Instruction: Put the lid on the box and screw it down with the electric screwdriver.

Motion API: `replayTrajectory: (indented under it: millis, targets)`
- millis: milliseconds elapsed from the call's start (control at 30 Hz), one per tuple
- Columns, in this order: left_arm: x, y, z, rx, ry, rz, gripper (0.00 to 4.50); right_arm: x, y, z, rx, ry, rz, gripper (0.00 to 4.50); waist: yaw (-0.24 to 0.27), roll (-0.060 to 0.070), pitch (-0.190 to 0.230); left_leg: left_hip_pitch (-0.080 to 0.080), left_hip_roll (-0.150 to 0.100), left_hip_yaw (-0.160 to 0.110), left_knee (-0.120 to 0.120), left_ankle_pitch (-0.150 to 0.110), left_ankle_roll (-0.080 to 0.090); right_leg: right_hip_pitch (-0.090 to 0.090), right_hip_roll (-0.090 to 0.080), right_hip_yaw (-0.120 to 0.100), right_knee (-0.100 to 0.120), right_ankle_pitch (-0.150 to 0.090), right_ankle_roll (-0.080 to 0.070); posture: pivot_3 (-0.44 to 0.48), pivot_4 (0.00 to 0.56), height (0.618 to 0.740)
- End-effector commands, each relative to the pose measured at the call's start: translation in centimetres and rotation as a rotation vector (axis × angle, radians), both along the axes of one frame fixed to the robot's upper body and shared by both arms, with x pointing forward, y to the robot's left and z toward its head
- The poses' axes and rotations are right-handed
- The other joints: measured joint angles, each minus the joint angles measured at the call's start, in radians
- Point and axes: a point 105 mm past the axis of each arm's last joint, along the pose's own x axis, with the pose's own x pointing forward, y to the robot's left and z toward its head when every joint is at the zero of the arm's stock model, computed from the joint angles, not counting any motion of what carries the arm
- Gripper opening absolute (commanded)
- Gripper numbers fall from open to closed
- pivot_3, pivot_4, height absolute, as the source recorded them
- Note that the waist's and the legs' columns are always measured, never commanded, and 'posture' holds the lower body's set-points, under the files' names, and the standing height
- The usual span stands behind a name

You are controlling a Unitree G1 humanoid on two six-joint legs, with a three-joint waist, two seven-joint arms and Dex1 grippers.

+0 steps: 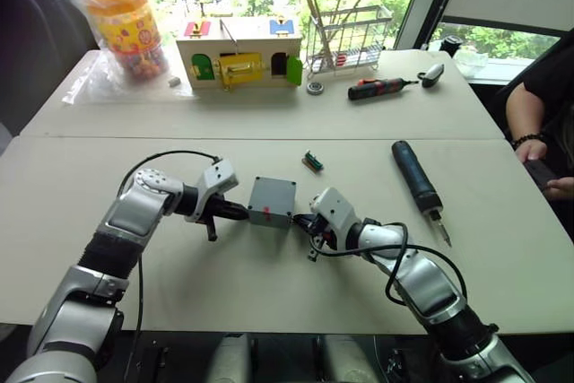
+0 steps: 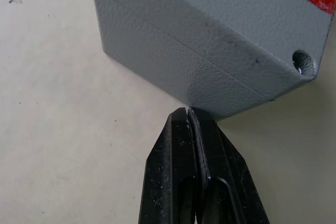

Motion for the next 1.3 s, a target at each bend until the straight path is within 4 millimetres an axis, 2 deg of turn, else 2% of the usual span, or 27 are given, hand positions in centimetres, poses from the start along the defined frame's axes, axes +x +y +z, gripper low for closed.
replayTrajectory:
  millis: [33, 167, 267, 333, 400, 467, 533, 633, 733, 900, 1000, 1167, 1200, 1233, 1300]
  targets:
    - [-0.3, -1.5, 1.1, -0.053, -0.029, -0.057, 0.0, -0.1, 1.5, 1.9, 0.054, -0.066, 0.056, 0.04, 0.0, 0.0, 0.0, 0.0, 0.0, 0.0, 0.0, 0.0, 0.0, 0.0, 0.0, 0.0, 0.0, 0.0, 0.0, 0.0, 0.15, 0.74]
    - [0.4, -0.6, 1.3, -0.034, -0.051, -0.024, 0.0, -0.6, 1.1, 2.4, 0.06, -0.07, 0.046, 0.04, 0.001, 0.0, 0.0, 0.0, 0.0, 0.0, 0.0, 0.0, 0.0, 0.0, 0.0, 0.0, 0.0, 0.0, 0.0, 0.0, 0.15, 0.74]
    - [1.0, 0.8, 2.4, -0.04, -0.077, 0.023, 0.0, -1.3, 0.1, 3.3, 0.079, -0.078, 0.013, 0.04, 0.001, 0.0, 0.0, 0.0, 0.0, 0.0, 0.0, 0.0, 0.0, 0.0, 0.0, 0.0, 0.0, 0.0, 0.0, 0.0, 0.15, 0.74]
    - [1.4, 1.6, 4.0, -0.099, -0.101, 0.074, 0.0, -2.0, -0.9, 4.2, 0.114, -0.076, -0.023, 0.04, 0.001, 0.0, 0.001, 0.0, 0.0, 0.0, 0.0, 0.0, 0.0, 0.0, 0.0, 0.0, 0.0, 0.0, 0.0, 0.0, 0.15, 0.74]
    - [1.8, 1.7, 7.2, -0.27, -0.147, 0.131, 0.0, -2.9, -2.1, 5.5, 0.159, -0.079, -0.057, 0.04, 0.002, -0.001, 0.002, -0.001, 0.0, -0.001, 0.0, 0.0, 0.0, 0.0, 0.0, 0.0, 0.0, 0.0, 0.0, 0.0, 0.15, 0.74]
    - [1.3, 1.6, 10.0, -0.385, -0.239, 0.126, 0.0, -3.7, -3.2, 6.7, 0.208, -0.078, -0.097, 0.04, 0.004, -0.002, 0.004, -0.001, 0.0, -0.001, 0.0, 0.0, 0.0, 0.0, -0.001, 0.0, 0.0, 0.0, 0.0, 0.0, 0.15, 0.74]
    - [0.4, 1.1, 10.6, -0.388, -0.216, 0.1, 0.0, -4.1, -4.1, 7.3, 0.227, -0.069, -0.13, 0.04, 0.004, -0.002, 0.004, -0.001, 0.0, -0.001, 0.0, 0.0, 0.0, 0.0, -0.002, 0.0, -0.001, 0.0, 0.0, 0.0, 0.15, 0.74]
    - [-1.5, -0.7, 10.5, -0.385, -0.131, -0.007, 0.0, -3.7, -5.6, 7.1, 0.257, -0.043, -0.214, 0.04, 0.005, -0.001, 0.004, -0.001, 0.0, -0.001, 0.0, 0.0, 0.0, 0.001, -0.002, 0.0, -0.001, 0.0, 0.0, 0.0, 0.15, 0.74]
    - [-2.8, -2.9, 9.8, -0.342, -0.113, -0.111, 0.0, -2.6, -6.3, 6.1, 0.251, -0.026, -0.247, 0.86, 0.004, -0.001, 0.004, 0.0, 0.0, -0.001, 0.0, 0.0, 0.0, 0.001, -0.001, 0.0, -0.001, 0.0, 0.0, 0.0, 0.15, 0.74]
    - [-3.8, -4.8, 8.3, -0.232, -0.165, -0.23, 0.0, -1.0, -6.3, 4.9, 0.256, -0.01, -0.266, 3.36, 0.0, 0.0, 0.005, 0.0, 0.0, -0.001, 0.0, 0.0, 0.0, 0.001, -0.001, 0.0, -0.002, 0.0, 0.0, 0.0, 0.15, 0.74]
    - [-3.6, -4.8, 8.0, -0.203, -0.19, -0.238, 0.0, -0.4, -6.3, 4.6, 0.28, 0.004, -0.279, 4.48, -0.001, 0.0, 0.006, 0.0, 0.0, 0.0, -0.001, 0.0, 0.0, 0.001, -0.001, 0.0, -0.002, 0.0, 0.0, 0.0, 0.15, 0.74]
    - [-3.2, -3.9, 7.6, -0.158, -0.21, -0.223, 0.0, -0.4, -5.5, 4.1, 0.316, 0.04, -0.261, 4.48, 0.001, 0.001, 0.006, 0.0, 0.0, 0.0, -0.001, 0.0, 0.0, 0.001, -0.001, 0.0, -0.002, 0.0, 0.0, 0.0, 0.15, 0.74]
    - [-3.1, -3.7, 7.5, -0.152, -0.212, -0.218, 0.0, -0.4, -5.4, 4.0, 0.315, 0.041, -0.257, 4.06, 0.001, 0.001, 0.006, 0.0, 0.0, 0.0, -0.001, 0.0, 0.0, 0.001, -0.001, 0.0, -0.002, 0.0, 0.0, 0.0, 0.15, 0.74]
    - [-3.0, -3.5, 7.5, -0.146, -0.214, -0.214, 0.0, -0.4, -5.3, 3.9, 0.314, 0.042, -0.253, 3.85, 0.001, 0.001, 0.006, 0.0, 0.0, 0.0, -0.001, 0.0, 0.0, 0.001, -0.001, 0.0, -0.002, 0.0, 0.0, 0.0, 0.15, 0.74]
    - [-2.8, -3.1, 7.3, -0.134, -0.218, -0.206, 0.0, -0.3, -5.0, 3.8, 0.317, 0.044, -0.252, 2.99, 0.002, 0.001, 0.006, 0.0, 0.0, 0.0, -0.001, 0.0, 0.0, 0.001, -0.001, 0.0, -0.002, 0.0, 0.0, 0.0, 0.15, 0.74]
